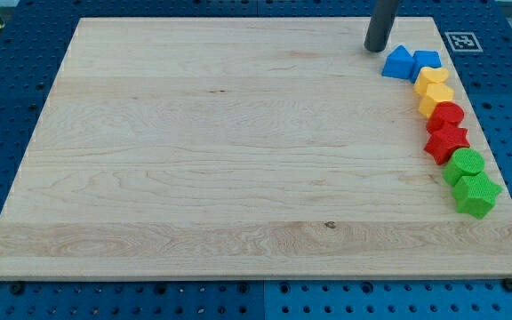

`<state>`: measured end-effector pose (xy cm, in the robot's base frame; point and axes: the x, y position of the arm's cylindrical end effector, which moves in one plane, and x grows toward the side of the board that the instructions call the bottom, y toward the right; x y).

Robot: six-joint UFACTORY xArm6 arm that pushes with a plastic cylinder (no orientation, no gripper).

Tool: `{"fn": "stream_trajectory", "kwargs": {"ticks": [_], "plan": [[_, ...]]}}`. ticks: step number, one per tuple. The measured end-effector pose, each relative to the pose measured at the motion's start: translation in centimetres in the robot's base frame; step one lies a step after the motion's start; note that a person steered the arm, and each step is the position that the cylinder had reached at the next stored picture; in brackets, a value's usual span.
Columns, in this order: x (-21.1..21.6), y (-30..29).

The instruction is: Nudge the blue triangle down a bit

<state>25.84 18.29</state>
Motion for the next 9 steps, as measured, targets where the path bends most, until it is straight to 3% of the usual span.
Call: {"fn": "stream_trajectory", "kwargs": {"ticks": [4, 6, 9], "plan": [[0.6, 2.2], [3.0, 2.2], [3.3, 0.8]]}}
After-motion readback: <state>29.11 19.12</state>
